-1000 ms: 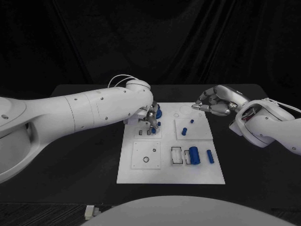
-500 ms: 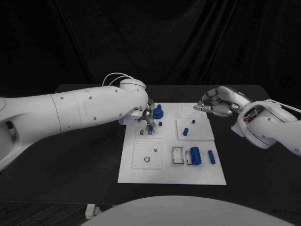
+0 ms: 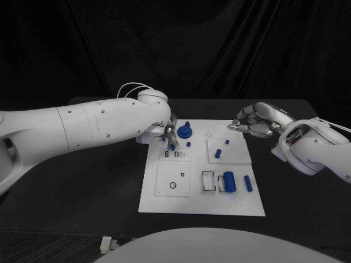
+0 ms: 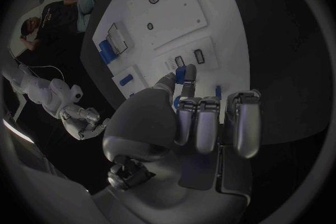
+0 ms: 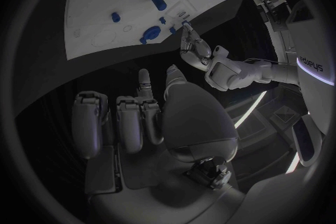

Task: Assemble the parts on the task board

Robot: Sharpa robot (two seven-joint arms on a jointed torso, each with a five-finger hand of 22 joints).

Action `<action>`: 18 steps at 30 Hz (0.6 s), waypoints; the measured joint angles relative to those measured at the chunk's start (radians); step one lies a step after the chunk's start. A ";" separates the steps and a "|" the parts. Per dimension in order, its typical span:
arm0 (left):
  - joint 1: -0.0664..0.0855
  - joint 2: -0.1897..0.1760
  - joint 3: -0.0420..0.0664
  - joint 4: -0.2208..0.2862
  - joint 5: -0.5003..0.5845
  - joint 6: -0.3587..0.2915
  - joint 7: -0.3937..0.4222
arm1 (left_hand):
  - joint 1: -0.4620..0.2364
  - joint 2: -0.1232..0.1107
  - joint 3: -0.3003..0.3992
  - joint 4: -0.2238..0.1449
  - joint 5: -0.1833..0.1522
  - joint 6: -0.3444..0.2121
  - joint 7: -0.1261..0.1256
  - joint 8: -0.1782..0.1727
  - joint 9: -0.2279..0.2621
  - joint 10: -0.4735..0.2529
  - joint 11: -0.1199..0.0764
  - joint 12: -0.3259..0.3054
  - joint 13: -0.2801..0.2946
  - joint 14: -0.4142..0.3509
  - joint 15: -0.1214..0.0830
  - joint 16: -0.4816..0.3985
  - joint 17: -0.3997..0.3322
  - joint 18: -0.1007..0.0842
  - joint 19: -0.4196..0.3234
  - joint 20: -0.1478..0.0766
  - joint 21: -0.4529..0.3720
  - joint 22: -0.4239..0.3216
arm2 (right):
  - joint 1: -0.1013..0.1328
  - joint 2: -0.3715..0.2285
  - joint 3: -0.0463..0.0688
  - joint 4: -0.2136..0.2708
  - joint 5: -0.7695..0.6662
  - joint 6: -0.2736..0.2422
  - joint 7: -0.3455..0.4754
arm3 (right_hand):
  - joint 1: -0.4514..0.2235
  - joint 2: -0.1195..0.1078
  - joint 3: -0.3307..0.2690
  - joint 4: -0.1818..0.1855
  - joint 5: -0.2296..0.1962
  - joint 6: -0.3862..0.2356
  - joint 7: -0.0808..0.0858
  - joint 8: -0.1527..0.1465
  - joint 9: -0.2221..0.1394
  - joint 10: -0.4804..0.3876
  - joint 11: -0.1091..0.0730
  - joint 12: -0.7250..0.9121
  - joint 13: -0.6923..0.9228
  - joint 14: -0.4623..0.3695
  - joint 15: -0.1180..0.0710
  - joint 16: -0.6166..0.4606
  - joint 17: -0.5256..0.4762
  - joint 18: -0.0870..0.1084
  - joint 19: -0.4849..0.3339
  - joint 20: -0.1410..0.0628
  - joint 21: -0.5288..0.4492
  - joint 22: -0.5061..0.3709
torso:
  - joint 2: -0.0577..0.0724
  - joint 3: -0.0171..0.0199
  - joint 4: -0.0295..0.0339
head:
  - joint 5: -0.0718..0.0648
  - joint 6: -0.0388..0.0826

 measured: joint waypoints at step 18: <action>-0.012 0.012 0.000 -0.039 0.000 -0.002 -0.004 | -0.021 -0.013 0.026 0.015 -0.006 0.003 0.004 -0.008 0.003 0.000 0.000 0.000 0.000 0.000 0.000 0.000 0.000 0.000 0.000 0.000 -0.004 0.000 | -0.003 0.002 0.000 -0.001 0.000 0.006 -0.003 | 0.008 0.002 -0.003 -0.003 0.000 0.000 0.000 0.000 0.000 0.000 0.000 0.000 0.001 0.000 0.000 0.000 0.000 0.000 0.000 0.000 -0.005 0.000 | 0.001 -0.0004 0.0001 | 0.004 0.000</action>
